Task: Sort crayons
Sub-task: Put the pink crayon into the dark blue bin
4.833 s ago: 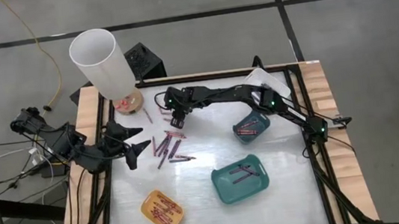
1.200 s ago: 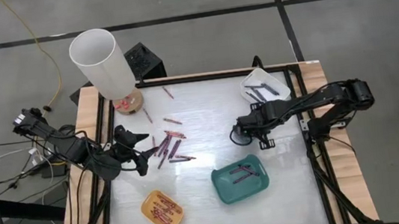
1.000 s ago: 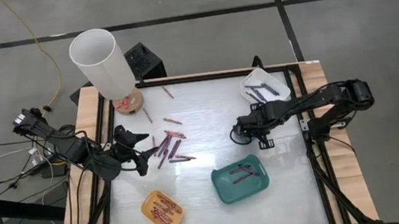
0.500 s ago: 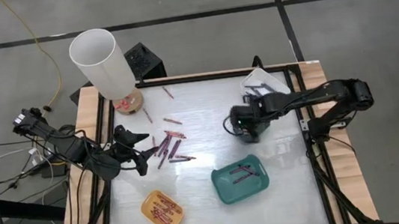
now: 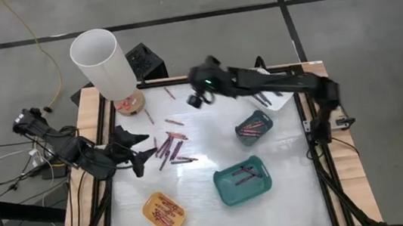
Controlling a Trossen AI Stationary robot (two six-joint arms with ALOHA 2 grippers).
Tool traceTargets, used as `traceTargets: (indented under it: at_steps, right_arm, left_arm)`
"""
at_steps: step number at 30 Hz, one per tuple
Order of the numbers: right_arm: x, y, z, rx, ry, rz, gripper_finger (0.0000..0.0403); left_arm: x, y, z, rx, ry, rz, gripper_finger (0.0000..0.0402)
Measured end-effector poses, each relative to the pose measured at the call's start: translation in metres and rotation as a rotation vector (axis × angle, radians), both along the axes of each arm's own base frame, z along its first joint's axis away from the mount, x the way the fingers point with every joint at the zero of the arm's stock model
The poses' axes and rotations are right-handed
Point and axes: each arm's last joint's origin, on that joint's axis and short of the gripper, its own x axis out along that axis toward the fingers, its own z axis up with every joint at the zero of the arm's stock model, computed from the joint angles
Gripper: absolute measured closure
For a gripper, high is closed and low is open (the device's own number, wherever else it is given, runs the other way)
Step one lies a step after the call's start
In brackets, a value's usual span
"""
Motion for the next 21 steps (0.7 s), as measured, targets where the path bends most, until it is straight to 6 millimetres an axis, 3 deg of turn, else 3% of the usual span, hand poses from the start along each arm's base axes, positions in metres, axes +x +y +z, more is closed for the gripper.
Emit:
traceTargets:
  at_steps: [4, 10, 14, 21]
  right_arm:
    - [0.038, -0.035, -0.009, -0.013, 0.045, -0.012, 0.036]
    - [0.076, -0.078, -0.029, 0.061, 0.06, 0.006, 0.0338]
    - [0.09, -0.101, -0.053, 0.113, 0.098, 0.002, 0.0305]
    - [0.096, -0.135, -0.103, 0.339, 0.037, 0.022, 0.0244]
  left_arm:
    - [-0.009, 0.001, 0.006, -0.023, -0.035, -0.023, 0.0126]
    - [-0.019, 0.001, 0.01, -0.027, -0.061, -0.053, 0.0126]
    - [-0.022, 0.0, 0.011, -0.008, -0.061, -0.067, 0.0126]
    - [-0.024, 0.002, 0.01, 0.006, -0.044, -0.069, 0.0126]
